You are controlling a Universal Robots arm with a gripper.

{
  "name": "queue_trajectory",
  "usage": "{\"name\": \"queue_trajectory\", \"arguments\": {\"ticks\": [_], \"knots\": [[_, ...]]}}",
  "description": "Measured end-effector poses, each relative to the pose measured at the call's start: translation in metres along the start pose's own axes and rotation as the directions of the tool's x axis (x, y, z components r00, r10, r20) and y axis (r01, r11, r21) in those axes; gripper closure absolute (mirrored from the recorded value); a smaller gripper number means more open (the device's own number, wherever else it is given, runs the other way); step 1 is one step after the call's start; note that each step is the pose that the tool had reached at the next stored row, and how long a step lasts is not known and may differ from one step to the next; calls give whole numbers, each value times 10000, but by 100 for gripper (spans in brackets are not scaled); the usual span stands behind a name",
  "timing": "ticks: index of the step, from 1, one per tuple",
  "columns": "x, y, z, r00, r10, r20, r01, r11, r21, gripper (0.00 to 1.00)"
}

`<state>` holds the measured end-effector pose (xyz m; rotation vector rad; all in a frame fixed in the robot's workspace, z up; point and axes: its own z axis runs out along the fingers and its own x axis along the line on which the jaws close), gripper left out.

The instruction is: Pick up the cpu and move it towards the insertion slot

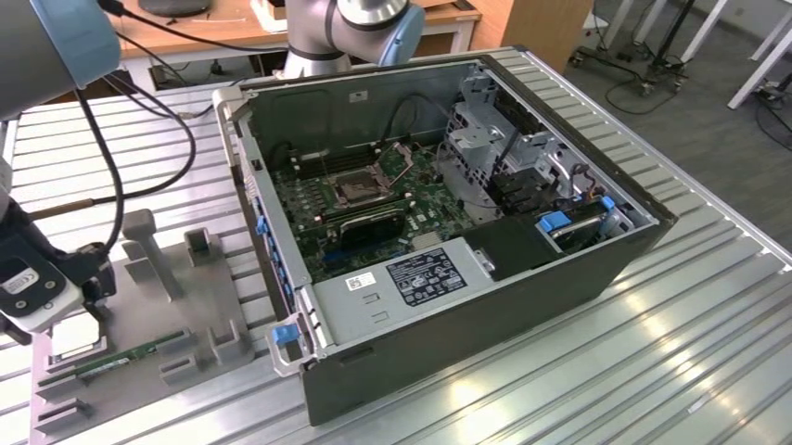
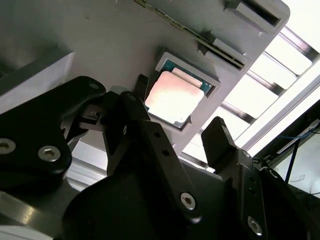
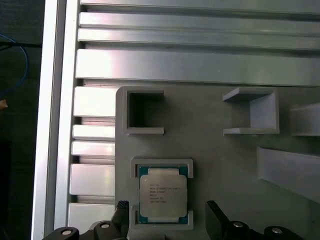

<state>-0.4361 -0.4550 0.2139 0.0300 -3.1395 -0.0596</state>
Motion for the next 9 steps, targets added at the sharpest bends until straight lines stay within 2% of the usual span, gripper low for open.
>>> {"name": "queue_trajectory", "arguments": {"ticks": [9], "knots": [[0, 0, 26, 10000, 1, 4, -1, 10000, -2, 29]]}}
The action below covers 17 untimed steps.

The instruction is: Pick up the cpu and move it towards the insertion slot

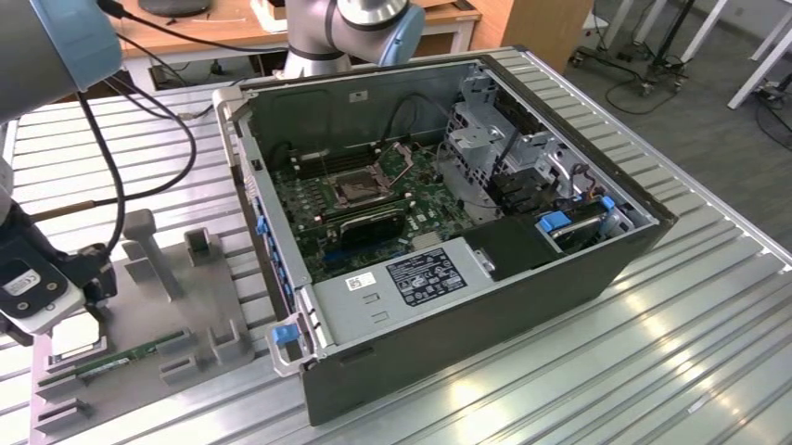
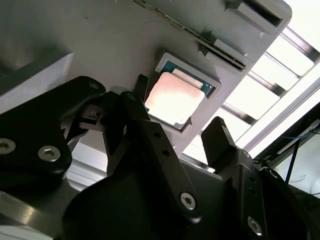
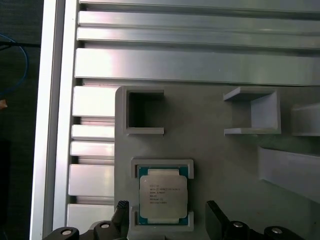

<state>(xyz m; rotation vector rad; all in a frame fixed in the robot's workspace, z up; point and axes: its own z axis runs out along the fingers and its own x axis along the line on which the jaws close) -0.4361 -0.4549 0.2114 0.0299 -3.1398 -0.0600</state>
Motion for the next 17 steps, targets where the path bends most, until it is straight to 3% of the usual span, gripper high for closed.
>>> {"name": "queue_trajectory", "arguments": {"ticks": [17], "knots": [[0, -2, 40, 10000, 0, -1, 0, 10000, 0, 29]]}}
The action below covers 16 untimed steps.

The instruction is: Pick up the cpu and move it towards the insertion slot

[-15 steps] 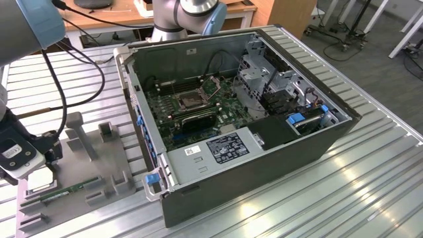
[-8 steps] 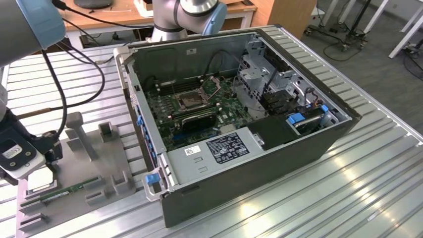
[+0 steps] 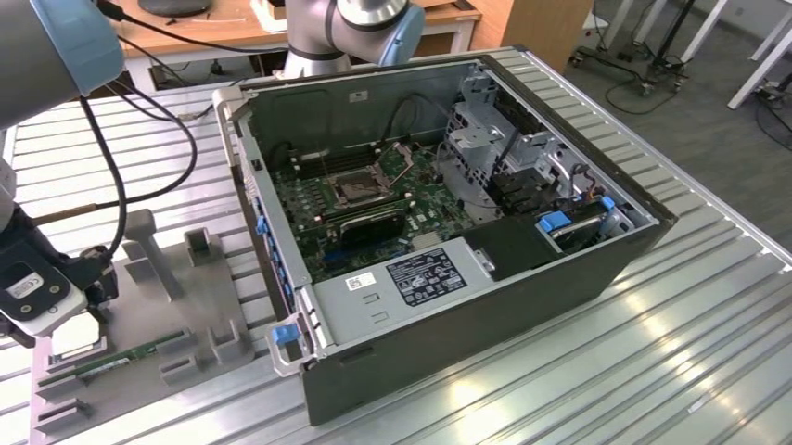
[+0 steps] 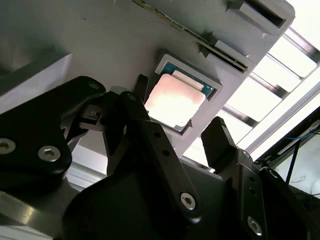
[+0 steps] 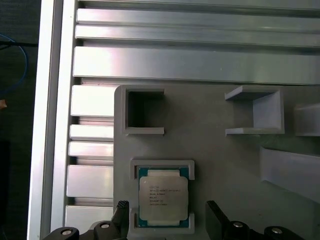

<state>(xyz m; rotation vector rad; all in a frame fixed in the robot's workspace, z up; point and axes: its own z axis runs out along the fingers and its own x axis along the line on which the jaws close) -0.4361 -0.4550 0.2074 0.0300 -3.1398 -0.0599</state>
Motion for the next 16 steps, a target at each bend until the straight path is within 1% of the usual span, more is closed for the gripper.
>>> {"name": "queue_trajectory", "arguments": {"ticks": [6, 16], "knots": [[0, 0, 18, 10000, 0, 1, 0, 10000, -1, 29], [0, -4, 100, 10000, 0, 0, 0, 10000, 0, 29]]}}
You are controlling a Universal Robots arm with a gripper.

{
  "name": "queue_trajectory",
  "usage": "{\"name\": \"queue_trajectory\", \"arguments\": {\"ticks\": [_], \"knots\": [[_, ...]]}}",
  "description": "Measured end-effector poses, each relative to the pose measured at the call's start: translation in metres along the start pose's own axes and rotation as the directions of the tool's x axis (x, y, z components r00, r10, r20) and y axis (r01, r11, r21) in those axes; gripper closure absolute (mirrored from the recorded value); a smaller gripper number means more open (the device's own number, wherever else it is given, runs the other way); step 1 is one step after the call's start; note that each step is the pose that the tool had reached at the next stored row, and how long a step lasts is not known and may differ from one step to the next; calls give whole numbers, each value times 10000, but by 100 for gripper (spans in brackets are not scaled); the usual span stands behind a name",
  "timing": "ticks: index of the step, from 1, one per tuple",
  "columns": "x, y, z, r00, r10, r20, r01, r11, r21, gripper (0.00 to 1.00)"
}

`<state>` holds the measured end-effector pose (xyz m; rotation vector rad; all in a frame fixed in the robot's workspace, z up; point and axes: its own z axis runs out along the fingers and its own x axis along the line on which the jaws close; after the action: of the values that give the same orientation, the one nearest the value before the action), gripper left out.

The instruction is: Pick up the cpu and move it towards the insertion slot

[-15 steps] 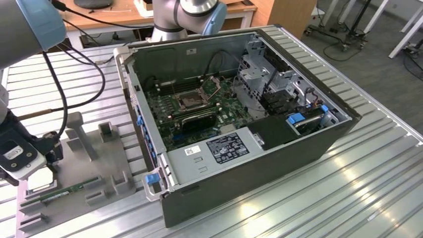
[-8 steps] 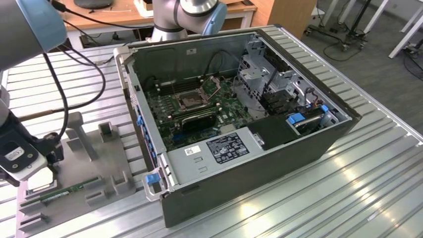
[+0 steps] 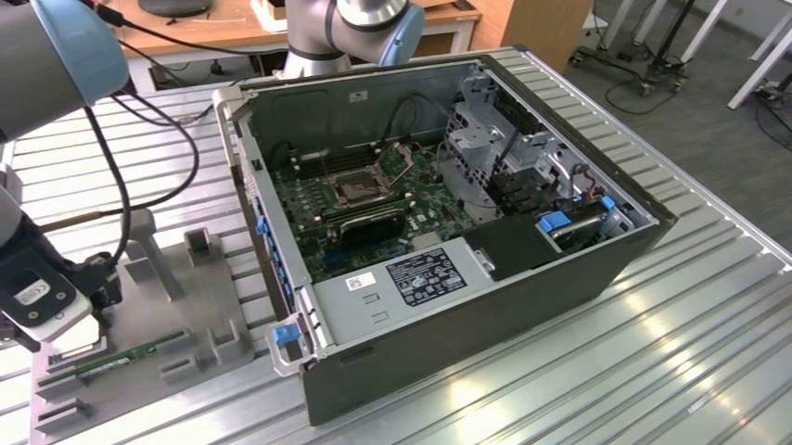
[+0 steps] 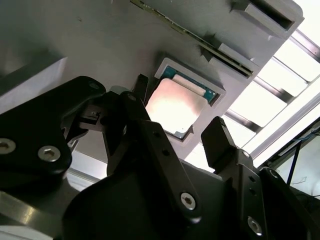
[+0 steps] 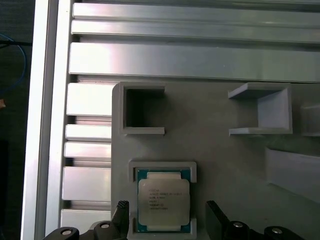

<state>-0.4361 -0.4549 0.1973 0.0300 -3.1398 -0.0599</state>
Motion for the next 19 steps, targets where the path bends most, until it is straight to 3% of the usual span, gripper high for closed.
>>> {"name": "queue_trajectory", "arguments": {"ticks": [19], "knots": [[0, -3, 72, 10000, 1, 1, -1, 10000, 0, 29]]}}
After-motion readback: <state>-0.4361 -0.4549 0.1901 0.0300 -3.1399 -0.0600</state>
